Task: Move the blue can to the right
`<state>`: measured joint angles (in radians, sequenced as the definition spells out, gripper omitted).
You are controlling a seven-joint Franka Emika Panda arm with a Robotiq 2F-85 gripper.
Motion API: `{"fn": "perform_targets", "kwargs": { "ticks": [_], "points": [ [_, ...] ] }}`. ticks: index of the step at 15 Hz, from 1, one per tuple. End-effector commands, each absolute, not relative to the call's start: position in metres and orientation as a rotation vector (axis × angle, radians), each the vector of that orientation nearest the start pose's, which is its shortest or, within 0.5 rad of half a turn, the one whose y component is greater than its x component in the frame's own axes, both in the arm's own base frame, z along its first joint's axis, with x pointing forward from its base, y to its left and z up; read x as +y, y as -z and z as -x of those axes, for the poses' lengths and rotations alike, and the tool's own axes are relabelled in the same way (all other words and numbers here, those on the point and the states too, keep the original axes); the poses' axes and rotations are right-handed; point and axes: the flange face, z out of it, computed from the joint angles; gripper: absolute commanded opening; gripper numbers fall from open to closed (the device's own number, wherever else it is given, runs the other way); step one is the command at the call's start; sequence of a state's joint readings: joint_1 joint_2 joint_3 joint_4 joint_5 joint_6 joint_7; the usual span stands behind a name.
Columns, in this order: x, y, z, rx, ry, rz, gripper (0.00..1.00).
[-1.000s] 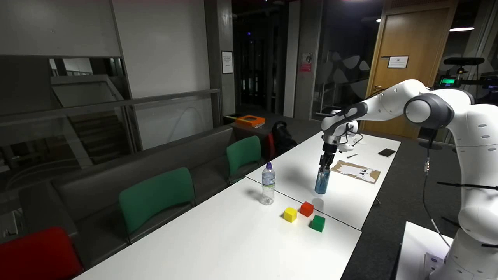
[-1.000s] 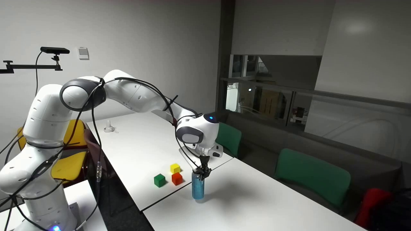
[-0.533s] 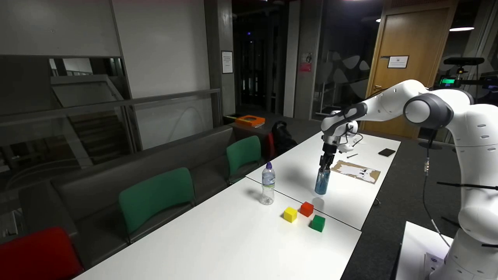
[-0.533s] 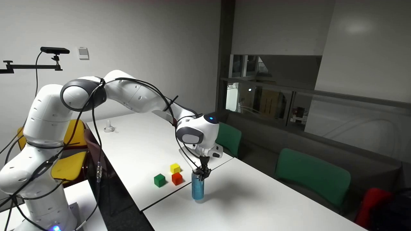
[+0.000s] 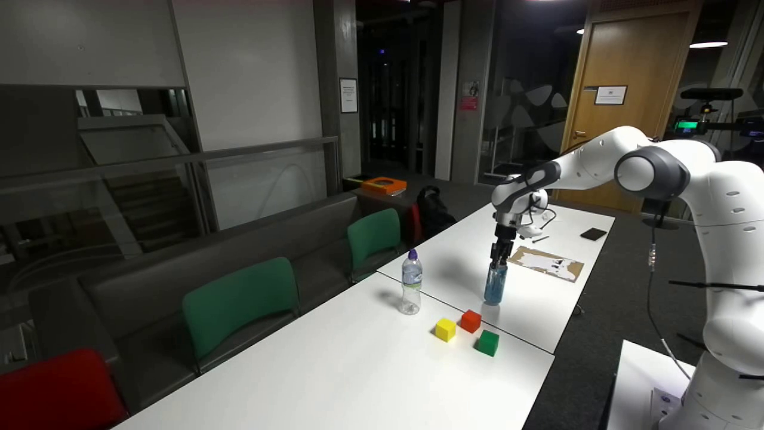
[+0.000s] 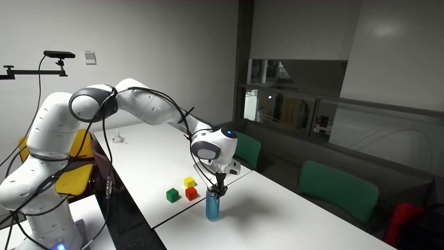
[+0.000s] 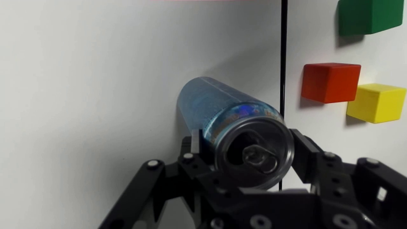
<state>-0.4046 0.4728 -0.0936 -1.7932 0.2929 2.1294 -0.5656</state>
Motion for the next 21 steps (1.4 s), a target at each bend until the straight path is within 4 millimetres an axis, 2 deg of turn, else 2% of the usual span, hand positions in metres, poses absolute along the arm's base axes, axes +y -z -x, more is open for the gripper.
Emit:
{"fn": "perform_targets", "kwargs": {
  "ticks": [1,7,8,9,10,18,21],
  "points": [
    [-0.2977,-0.2804,-0.5702,0.157,-0.023,2.903,0.44],
    [-0.3007,-0.2782,-0.5705,0.163,-0.033,2.902,0.44],
    [-0.3012,-0.2786,-0.5705,0.164,-0.034,2.902,0.82],
    [-0.3016,-0.2789,-0.5706,0.166,-0.035,2.902,0.94],
    [-0.3019,-0.2792,-0.5705,0.167,-0.036,2.903,1.0],
    [-0.303,-0.2801,-0.5701,0.169,-0.043,2.903,1.0],
    [-0.3031,-0.2872,-0.5679,0.164,-0.022,2.897,1.0]
  ]
}}
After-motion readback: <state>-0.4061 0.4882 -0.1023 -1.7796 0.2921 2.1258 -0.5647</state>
